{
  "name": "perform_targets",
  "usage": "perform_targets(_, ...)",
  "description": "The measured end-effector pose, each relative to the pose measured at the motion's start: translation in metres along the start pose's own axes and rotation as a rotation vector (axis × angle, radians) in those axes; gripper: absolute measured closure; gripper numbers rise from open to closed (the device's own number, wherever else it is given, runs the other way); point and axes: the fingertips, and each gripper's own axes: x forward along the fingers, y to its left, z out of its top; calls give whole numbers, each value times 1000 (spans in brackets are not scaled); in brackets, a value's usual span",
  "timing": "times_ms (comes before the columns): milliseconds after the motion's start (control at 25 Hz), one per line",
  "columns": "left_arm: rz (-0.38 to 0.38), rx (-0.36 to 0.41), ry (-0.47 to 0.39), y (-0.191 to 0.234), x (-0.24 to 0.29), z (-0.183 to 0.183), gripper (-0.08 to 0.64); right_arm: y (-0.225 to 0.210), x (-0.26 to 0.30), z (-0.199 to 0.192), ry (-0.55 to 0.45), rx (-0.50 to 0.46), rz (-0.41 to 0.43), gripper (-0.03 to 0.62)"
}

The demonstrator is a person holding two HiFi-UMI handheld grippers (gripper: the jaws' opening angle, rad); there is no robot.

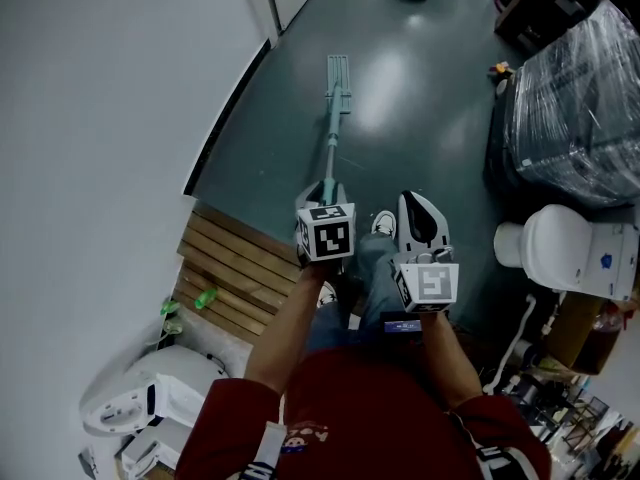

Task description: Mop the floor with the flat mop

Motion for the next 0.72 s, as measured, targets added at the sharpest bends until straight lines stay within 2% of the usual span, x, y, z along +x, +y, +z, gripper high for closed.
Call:
perform_targets(80, 2, -9, 5, 2, 10, 3, 430, -1, 4, 10, 2, -22, 0, 572)
perform_targets(720, 10, -21, 37, 4, 70, 23, 431, -22, 18, -3, 26, -10, -15, 572)
